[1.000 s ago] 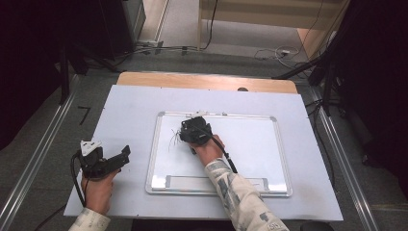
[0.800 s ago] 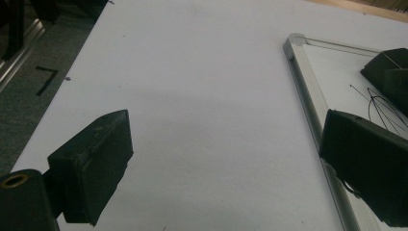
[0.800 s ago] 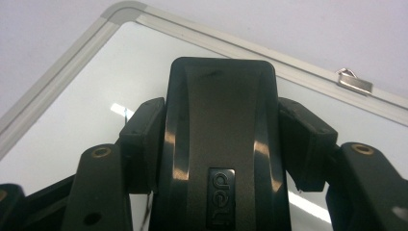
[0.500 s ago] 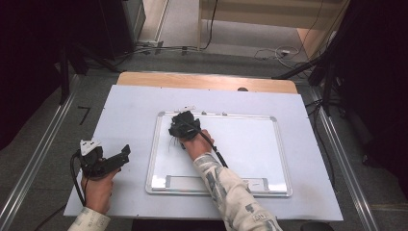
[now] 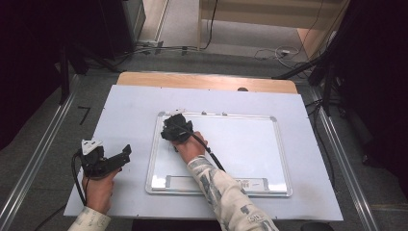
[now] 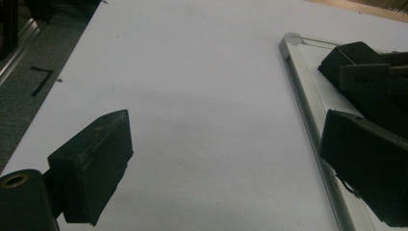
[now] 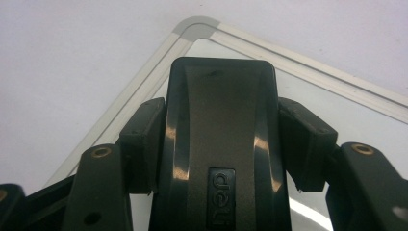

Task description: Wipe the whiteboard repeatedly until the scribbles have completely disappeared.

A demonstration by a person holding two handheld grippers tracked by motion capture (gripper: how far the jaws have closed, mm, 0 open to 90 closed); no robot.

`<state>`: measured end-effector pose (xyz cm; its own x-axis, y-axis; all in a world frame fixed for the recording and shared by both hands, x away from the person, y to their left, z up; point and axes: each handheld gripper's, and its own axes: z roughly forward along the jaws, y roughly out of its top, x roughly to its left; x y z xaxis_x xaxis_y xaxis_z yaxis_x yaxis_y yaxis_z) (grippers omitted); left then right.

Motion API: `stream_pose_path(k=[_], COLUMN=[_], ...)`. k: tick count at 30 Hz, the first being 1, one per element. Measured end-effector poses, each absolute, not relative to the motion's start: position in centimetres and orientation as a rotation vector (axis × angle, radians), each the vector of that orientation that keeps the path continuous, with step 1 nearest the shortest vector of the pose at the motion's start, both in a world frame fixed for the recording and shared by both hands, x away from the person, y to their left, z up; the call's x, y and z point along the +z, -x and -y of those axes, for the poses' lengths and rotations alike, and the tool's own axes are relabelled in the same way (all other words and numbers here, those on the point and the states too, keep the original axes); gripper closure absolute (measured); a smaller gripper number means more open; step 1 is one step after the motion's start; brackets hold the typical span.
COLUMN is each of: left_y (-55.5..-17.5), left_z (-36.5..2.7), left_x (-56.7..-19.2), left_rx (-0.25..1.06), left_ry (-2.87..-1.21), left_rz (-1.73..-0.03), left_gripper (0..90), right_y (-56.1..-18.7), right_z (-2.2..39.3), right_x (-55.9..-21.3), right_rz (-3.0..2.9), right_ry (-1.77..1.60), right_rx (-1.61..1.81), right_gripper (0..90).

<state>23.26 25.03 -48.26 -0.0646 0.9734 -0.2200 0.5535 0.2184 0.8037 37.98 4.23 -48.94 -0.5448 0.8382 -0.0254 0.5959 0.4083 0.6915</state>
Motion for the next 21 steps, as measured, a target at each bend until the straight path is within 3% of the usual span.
stream_pose_path(k=[21], left_y=[-23.4], left_z=[-24.8], left_x=[-48.4], left_rx=[0.688], left_ry=[-1.437], left_rz=[-1.724], left_gripper=[5.1], right_y=[-32.3], right_z=[-4.4], right_x=[-49.2], right_rz=[-2.39], right_ry=[-1.119], right_rx=[0.947], right_gripper=[37.3])
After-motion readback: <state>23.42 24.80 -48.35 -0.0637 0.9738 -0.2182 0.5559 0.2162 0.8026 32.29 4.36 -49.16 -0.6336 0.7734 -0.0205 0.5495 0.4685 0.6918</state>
